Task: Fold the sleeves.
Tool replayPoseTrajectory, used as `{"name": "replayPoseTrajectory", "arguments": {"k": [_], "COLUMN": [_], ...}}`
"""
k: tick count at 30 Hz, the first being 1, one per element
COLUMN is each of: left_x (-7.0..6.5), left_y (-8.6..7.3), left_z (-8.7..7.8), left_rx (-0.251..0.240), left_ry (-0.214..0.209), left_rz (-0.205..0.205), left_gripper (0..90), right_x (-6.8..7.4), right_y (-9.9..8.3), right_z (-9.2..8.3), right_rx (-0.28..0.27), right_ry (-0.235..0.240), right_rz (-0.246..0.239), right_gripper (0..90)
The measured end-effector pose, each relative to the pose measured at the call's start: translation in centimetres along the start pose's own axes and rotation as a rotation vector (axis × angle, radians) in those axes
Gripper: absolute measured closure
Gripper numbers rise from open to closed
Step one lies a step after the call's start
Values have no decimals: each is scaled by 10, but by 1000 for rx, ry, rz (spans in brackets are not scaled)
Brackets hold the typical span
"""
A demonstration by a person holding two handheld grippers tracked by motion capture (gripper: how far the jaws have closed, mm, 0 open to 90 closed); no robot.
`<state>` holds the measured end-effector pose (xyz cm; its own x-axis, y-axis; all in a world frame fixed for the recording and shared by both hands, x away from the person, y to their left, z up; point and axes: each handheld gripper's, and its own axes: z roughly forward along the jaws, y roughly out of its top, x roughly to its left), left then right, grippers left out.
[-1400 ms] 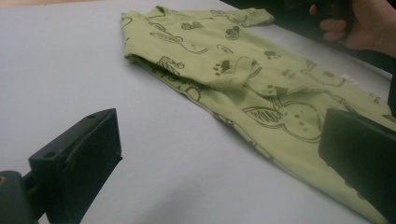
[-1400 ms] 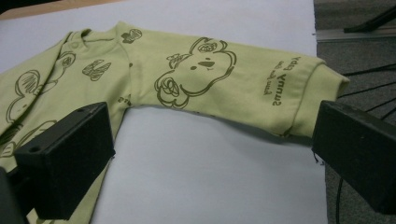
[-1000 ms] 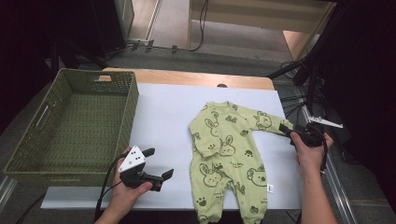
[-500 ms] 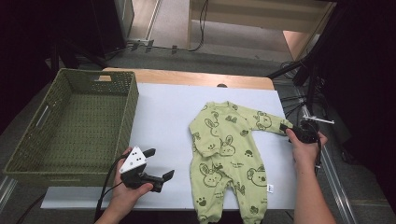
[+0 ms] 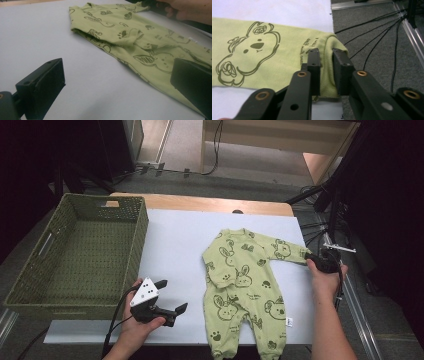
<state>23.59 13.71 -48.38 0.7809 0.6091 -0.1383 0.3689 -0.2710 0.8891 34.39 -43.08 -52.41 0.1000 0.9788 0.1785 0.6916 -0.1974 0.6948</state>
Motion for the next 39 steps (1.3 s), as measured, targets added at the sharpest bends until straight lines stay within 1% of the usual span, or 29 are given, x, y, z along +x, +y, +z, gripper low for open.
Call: {"name": "replayPoseTrajectory", "arguments": {"k": [1,4,9,11,13,15,17,20,22,25,31,33,36,39], "left_x": [0,0,0,0,0,0,-1,0,1,1,-1,-1,-1,-1], "left_y": [0,0,1,1,1,1,2,2,2,2,2,2,2,2], "left_z": [0,-1,-1,-1,-2,-2,-3,-4,-4,-4,-4,-4,-4,-4], "left_rx": [0,-5,-7,-9,-10,-14,-17,-24,-21,-18,-18,-16,-17,-17], "left_ry": [2,1,3,3,-1,-3,-6,-14,-15,-21,-28,-30,-28,-26], "left_rz": [1,-3,0,1,0,0,-3,-11,-14,-6,1,1,3,5], "left_gripper": [0,0,0,0,0,0,0,0,0,0,0,0,0,0], "right_x": [1,2,9,14,19,23,26,32,36,43,60,65,72,81], "right_y": [0,0,1,1,2,2,2,1,0,-1,-3,-3,-4,-5], "right_z": [-1,-4,-14,-18,-21,-25,-29,-34,-38,-42,-50,-52,-54,-57], "right_rx": [-5,-33,-94,-111,-127,-139,-150,-167,-175,-184,-206,-204,-202,-201], "right_ry": [8,32,101,113,133,151,168,187,201,220,254,265,276,284], "right_rz": [-3,-5,-2,-27,-42,-51,-48,-74,-82,-94,-147,-159,-160,-194], "right_gripper": [814,835,846,847,849,849,849,850,850,850,850,849,849,849]}}
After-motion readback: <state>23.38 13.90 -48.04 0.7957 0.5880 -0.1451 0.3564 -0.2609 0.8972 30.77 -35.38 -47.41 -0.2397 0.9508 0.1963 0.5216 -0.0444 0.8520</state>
